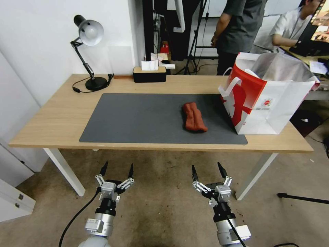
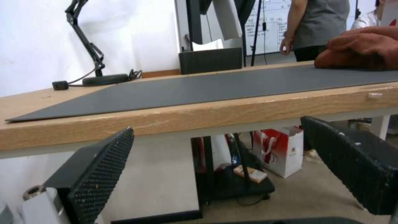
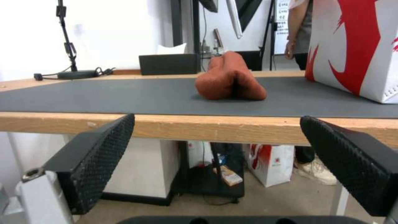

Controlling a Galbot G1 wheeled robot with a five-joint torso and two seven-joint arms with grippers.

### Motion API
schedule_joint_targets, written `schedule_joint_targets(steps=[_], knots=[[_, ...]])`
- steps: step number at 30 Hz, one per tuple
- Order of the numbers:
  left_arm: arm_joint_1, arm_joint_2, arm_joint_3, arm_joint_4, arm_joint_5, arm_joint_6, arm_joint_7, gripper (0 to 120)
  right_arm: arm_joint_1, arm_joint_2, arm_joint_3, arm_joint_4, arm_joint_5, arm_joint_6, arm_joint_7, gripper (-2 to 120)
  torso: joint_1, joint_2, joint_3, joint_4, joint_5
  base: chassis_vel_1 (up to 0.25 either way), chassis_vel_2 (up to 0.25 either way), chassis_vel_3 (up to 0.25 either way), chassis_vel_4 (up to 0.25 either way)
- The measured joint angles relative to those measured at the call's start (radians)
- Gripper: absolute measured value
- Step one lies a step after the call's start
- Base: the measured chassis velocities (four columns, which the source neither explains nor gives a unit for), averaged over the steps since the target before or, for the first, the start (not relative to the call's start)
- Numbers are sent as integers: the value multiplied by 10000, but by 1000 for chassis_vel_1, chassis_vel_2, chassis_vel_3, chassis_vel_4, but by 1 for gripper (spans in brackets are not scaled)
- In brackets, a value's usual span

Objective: Sweep shrimp from table into container with towel, then put container into takeout bag.

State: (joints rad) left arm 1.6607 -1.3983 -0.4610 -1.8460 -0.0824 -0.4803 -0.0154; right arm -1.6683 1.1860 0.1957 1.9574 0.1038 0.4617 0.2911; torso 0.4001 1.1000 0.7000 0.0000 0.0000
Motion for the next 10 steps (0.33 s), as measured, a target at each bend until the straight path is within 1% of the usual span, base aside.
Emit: schedule_joint_targets(steps=[10], knots=[[0,6,0,-4,-1,9,-6,100,0,0,-1,-2,-3,-1,6,100,0,0,0,0,0,0,0,0,0]])
